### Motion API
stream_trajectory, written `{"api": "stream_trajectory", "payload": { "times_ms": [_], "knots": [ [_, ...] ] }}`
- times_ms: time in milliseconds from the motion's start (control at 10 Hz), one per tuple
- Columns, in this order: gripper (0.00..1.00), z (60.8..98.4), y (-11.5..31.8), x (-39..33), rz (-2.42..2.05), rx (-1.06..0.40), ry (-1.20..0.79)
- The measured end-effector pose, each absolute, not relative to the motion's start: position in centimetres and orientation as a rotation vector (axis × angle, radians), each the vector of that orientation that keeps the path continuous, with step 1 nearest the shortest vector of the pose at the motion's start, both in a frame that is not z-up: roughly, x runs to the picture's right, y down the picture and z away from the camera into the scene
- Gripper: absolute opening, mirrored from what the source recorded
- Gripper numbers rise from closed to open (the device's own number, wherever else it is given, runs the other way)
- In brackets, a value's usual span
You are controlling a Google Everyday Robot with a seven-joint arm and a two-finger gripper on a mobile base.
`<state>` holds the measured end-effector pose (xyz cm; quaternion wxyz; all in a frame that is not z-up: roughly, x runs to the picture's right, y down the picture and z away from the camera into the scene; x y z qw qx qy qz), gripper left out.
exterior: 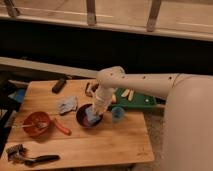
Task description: Wipe purple bowl with sponge
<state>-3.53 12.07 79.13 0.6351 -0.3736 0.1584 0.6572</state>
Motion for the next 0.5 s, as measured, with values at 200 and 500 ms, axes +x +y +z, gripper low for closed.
{"api": "stream_trajectory", "payload": {
  "times_ms": [200,500],
  "knots": [
    [0.00,79.1,11.7,-4.7,1.484,-0.854,0.346],
    [0.00,78.4,12.3,-6.5,1.449,-0.878,0.317]
  ]
}}
